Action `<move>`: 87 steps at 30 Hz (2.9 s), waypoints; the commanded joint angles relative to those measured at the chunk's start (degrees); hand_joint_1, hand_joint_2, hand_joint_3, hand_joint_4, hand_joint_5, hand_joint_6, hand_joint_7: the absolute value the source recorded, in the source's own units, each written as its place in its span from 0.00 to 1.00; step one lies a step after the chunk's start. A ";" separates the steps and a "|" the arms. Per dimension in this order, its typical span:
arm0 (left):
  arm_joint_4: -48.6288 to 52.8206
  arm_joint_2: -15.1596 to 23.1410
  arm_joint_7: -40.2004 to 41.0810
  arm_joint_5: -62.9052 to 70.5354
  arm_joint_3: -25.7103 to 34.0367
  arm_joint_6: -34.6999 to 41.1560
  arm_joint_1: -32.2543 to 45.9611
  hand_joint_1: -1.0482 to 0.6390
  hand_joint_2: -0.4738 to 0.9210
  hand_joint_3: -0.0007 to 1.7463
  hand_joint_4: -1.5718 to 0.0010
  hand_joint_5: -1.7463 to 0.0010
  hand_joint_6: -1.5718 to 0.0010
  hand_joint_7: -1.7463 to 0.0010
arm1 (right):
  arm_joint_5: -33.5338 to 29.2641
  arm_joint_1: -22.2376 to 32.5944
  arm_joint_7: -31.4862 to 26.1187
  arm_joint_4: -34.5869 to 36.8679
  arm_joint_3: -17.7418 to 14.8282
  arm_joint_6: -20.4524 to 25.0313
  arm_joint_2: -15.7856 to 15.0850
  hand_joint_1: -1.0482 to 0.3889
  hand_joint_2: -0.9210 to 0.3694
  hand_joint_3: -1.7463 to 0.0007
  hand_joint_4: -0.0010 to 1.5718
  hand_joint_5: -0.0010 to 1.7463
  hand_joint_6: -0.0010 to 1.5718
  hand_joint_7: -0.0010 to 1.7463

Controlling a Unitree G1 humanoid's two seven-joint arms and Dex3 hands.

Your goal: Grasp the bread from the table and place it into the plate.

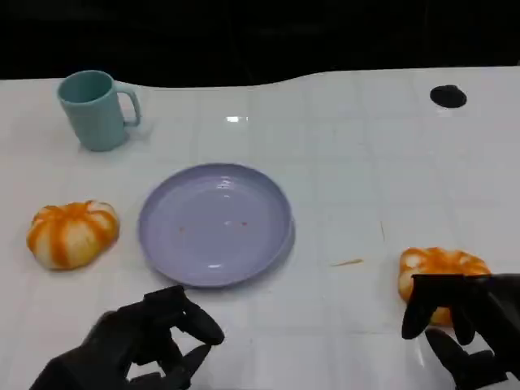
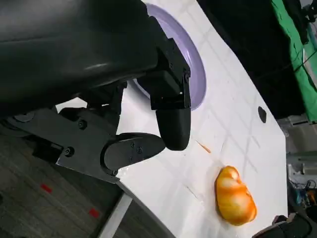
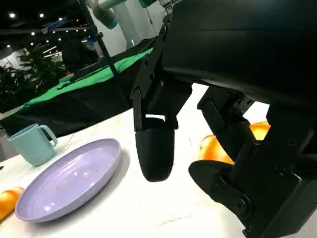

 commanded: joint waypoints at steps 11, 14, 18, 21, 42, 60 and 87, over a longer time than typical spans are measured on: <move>0.07 0.96 -0.42 -0.81 0.60 -0.25 0.38 0.50 0.92 0.37 0.61 0.00 0.60 0.27 | -3.20 0.60 0.09 -7.09 -2.34 7.21 0.32 0.61 0.49 0.47 0.58 0.69 0.65 0.32; 0.39 0.95 -0.39 -0.78 0.59 -0.45 0.15 0.50 0.92 0.37 0.61 0.00 0.60 0.27 | -6.30 0.55 4.07 -10.83 -2.34 12.53 -1.00 0.56 0.40 0.57 0.47 0.62 0.58 0.22; 0.70 0.82 -0.35 -0.93 0.64 -0.19 -0.13 0.50 0.92 0.37 0.61 0.00 0.60 0.27 | -9.17 0.31 8.73 -14.17 -2.14 16.81 -3.16 0.51 0.20 0.82 0.40 0.42 0.51 0.05; 0.78 0.87 -0.35 -0.84 0.61 -0.24 -0.21 0.50 0.92 0.37 0.62 0.00 0.60 0.28 | -10.24 0.32 10.45 -15.39 -2.04 17.73 -4.36 0.49 0.12 0.94 0.36 0.25 0.46 0.01; 0.93 0.80 -0.01 -0.12 -0.02 0.28 -0.85 0.50 0.92 0.37 0.61 0.00 0.59 0.29 | -17.51 -3.99 22.01 -13.78 3.39 27.27 -5.74 0.44 0.07 0.99 0.12 0.10 0.20 0.00; 0.07 0.58 0.22 -0.02 -0.50 -0.12 -0.02 0.48 0.92 0.37 0.59 0.00 0.59 0.29 | -17.24 -17.34 17.66 9.43 9.98 29.10 -3.50 0.39 0.00 0.97 0.15 0.08 0.23 0.00; -1.31 0.48 0.05 0.48 -0.48 0.08 0.67 0.47 0.92 0.36 0.59 0.00 0.59 0.28 | -3.78 -23.72 -12.68 29.90 7.80 13.53 3.24 0.65 0.38 0.41 0.57 1.00 0.57 0.62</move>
